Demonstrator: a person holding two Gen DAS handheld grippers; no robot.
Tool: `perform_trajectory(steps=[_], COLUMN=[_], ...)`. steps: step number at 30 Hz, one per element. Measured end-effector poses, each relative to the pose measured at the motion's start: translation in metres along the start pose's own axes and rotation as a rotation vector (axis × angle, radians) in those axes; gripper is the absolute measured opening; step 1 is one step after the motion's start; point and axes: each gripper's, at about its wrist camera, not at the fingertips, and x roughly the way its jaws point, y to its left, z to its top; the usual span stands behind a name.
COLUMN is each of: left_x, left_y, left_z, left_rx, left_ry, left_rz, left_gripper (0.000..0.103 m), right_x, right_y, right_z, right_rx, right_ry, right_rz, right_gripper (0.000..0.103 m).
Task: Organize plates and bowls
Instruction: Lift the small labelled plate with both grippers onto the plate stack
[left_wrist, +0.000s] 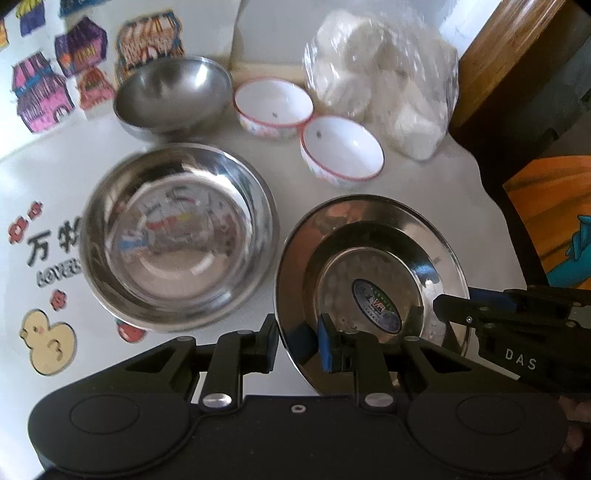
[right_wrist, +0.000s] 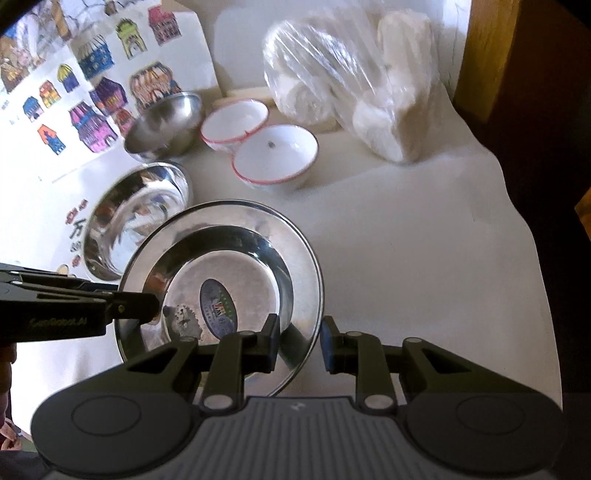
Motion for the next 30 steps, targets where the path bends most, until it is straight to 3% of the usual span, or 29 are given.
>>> perform_trajectory(steps=[12,23,30], left_x=[-0.033,-0.035,-0.021], left_y=[0.039,0.089,0.108], left_z=[0.001,0.011,0.024], left_rx=[-0.089,-0.218,-0.236], left_ry=[-0.103,-0.120,-0.101], left_rz=[0.079,0.170,0.213], left_gripper=[0.024,0.024,0.026], right_x=[0.004,0.036,0.058], right_y=[0.041,0.090,0.109], right_z=[0.030,0.065,0.083], right_rx=[-0.087,-0.198,-0.233], right_ry=[-0.040,-0.021,0.004], right_rz=[0.071,0.120,0.114], right_gripper=[0.027,0.026,0.026])
